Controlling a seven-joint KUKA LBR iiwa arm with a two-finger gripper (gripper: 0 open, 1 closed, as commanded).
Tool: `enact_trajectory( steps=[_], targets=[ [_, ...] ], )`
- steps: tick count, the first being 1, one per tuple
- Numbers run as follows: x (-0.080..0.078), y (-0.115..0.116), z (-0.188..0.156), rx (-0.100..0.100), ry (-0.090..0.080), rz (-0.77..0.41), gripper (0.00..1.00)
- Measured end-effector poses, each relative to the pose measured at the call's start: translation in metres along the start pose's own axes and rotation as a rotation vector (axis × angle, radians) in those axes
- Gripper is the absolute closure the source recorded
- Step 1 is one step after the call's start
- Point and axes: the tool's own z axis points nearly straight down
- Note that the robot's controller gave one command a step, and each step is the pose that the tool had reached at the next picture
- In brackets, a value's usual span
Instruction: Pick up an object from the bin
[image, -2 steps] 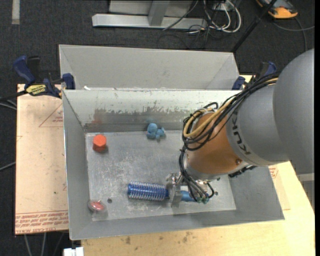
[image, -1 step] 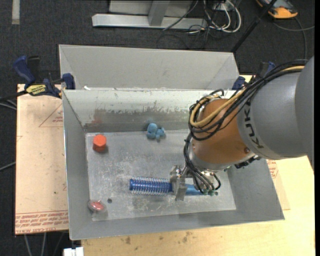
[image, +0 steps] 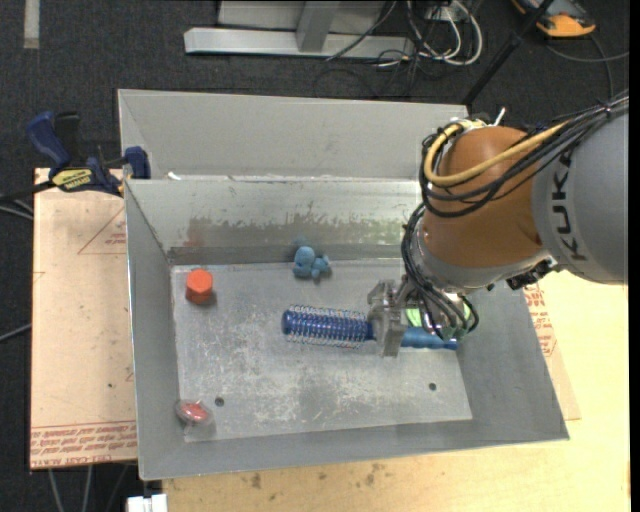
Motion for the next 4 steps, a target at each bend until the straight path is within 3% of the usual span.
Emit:
enact_trajectory(
  steps=[1, 2, 3, 4],
  targets=[
    [0.002, 0.001, 0.004, 0.000, 0.008, -0.002, 0.00],
    [0.041, 0.017, 0.094, -0.001, 0.017, -0.132, 0.00],
    [-0.002, 0.007, 0.145, 0.000, 0.009, -0.023, 0.00],
    [-0.002, 0.007, 0.142, 0.000, 0.008, -0.024, 1.00]
  ],
)
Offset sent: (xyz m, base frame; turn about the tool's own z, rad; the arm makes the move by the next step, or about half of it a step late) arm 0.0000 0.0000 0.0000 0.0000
